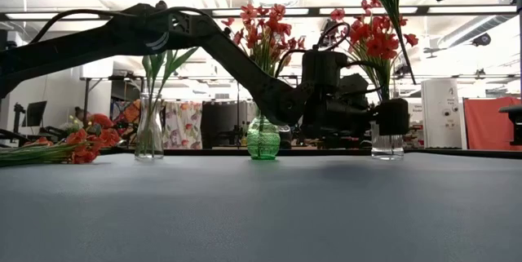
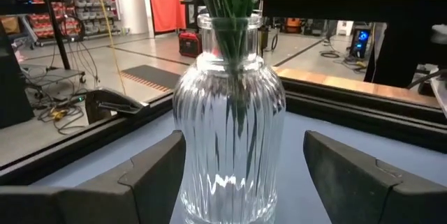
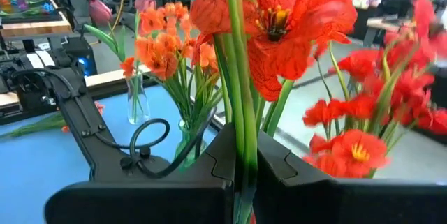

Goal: Sort flowers into vase by color
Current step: Put the red flowers into the right transparent vase

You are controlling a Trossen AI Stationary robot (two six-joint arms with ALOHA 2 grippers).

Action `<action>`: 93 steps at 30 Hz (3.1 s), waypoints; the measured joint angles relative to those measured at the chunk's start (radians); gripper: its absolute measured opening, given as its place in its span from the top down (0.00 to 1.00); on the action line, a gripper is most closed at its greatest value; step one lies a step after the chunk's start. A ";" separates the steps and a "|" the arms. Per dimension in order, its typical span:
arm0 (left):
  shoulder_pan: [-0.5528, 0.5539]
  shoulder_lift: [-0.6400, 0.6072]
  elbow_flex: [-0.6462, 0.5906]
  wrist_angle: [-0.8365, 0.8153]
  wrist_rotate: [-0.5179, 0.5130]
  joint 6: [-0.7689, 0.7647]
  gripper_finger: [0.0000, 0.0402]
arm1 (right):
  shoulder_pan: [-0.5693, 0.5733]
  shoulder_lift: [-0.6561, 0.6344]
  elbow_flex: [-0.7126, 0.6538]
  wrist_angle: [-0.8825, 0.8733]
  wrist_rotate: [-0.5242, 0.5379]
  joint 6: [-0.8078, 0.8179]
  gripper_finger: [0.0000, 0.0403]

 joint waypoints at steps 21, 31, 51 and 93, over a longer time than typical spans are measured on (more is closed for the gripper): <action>-0.033 -0.069 -0.019 -0.334 -0.060 0.023 0.32 | 0.003 -0.030 -0.001 -0.220 -0.340 0.261 0.97; -0.092 -0.234 -0.158 -0.597 -0.053 0.102 0.32 | 0.003 -0.050 -0.001 -0.228 -0.348 0.169 0.97; -0.181 -0.803 -0.918 0.343 0.286 0.202 0.32 | 0.003 0.038 -0.067 0.103 -0.580 -0.022 0.97; -0.157 -0.677 -0.679 0.155 0.340 0.179 0.98 | 0.002 0.136 0.000 0.188 -0.550 -0.181 0.91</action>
